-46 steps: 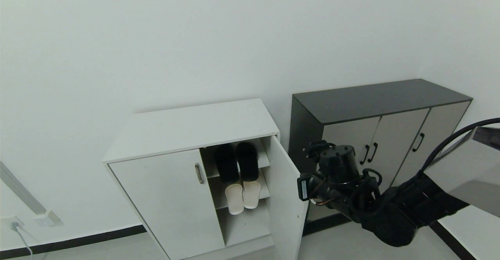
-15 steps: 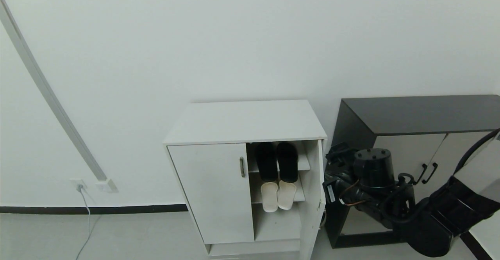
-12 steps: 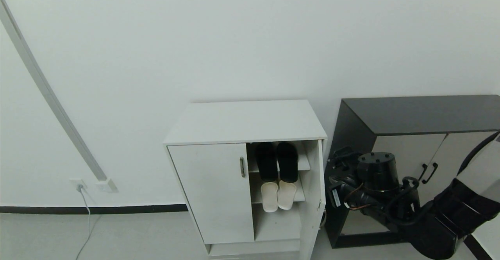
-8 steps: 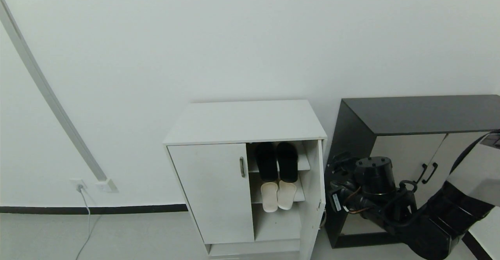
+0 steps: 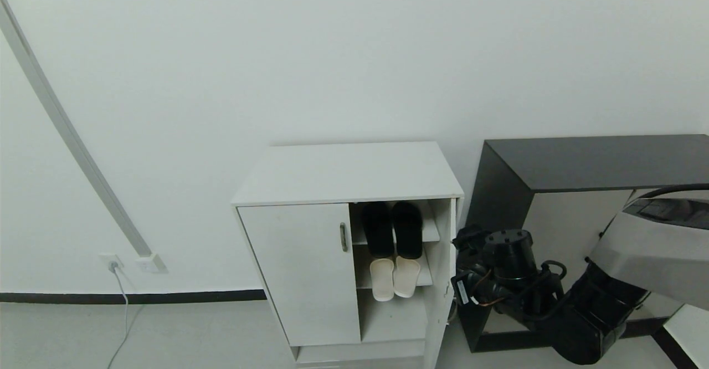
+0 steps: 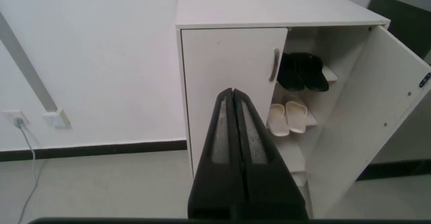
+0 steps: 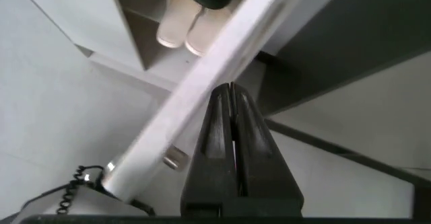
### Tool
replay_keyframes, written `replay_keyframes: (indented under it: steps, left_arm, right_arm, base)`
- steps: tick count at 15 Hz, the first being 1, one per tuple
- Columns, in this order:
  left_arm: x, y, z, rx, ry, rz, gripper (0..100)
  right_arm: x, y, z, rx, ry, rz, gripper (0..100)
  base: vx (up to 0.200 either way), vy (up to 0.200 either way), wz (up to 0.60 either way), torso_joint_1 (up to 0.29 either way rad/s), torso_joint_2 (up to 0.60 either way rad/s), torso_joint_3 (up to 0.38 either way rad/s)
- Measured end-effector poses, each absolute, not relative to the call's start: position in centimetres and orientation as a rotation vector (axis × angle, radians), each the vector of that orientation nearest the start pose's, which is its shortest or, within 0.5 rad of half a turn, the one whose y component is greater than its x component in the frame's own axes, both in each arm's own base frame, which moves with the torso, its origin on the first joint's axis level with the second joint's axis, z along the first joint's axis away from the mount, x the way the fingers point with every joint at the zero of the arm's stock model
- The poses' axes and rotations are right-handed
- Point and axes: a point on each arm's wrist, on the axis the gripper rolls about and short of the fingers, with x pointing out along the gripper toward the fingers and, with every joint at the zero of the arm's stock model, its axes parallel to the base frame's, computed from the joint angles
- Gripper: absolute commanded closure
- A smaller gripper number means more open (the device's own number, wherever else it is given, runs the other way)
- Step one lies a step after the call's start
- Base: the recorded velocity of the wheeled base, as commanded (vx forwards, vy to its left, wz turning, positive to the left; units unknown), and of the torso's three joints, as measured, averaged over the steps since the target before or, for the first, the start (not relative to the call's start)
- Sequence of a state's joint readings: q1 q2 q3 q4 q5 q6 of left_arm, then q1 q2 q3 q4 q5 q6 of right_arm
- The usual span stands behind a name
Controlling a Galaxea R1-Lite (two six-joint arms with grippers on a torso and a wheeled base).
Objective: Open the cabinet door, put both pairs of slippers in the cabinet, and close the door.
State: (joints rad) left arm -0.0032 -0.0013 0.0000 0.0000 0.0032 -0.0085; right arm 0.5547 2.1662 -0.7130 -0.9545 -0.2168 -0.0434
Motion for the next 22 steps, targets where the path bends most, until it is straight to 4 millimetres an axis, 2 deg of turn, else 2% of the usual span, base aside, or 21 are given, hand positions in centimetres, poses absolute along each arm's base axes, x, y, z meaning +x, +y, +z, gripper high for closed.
replay_keyframes:
  steps: [5, 9, 14, 17, 20, 22]
  left_arm:
    - [-2.3, 0.0, 7.5, -0.008, -0.001, 0.0, 100]
    - [-2.3, 0.0, 7.5, -0.007, -0.001, 0.0, 100]
    - [-2.3, 0.0, 7.5, -0.007, -0.001, 0.0, 100]
    - [-2.3, 0.0, 7.5, -0.007, -0.001, 0.0, 100]
    - [-2.3, 0.0, 7.5, -0.007, -0.001, 0.0, 100]
    - [-2.3, 0.0, 7.5, -0.007, -0.001, -0.001, 100]
  right_arm:
    - [32.1, 20.8, 3.1, -0.153, 0.401, 0.378, 100]
    - [34.5, 22.6, 3.2, -0.086, 0.337, 0.404, 100]
    - [34.6, 23.2, 3.0, -0.032, 0.25, 0.461, 100]
    - [32.7, 22.3, 2.9, -0.002, 0.182, 0.554, 100]
    - [27.9, 19.5, 1.6, -0.011, 0.259, 0.702, 100]
    - [25.2, 17.9, 2.1, -0.012, 0.298, 0.761, 100]
  base:
    - [0.0, 0.0, 0.0, 0.0, 0.0, 0.0]
    - [0.0, 0.0, 0.0, 0.0, 0.0, 0.0]
    - [0.0, 0.0, 0.0, 0.0, 0.0, 0.0]
    - [0.0, 0.0, 0.0, 0.0, 0.0, 0.0]
    - [0.2, 0.0, 0.0, -0.007, 0.0, 0.007]
    - [0.2, 0.0, 0.0, 0.0, 0.0, 0.009]
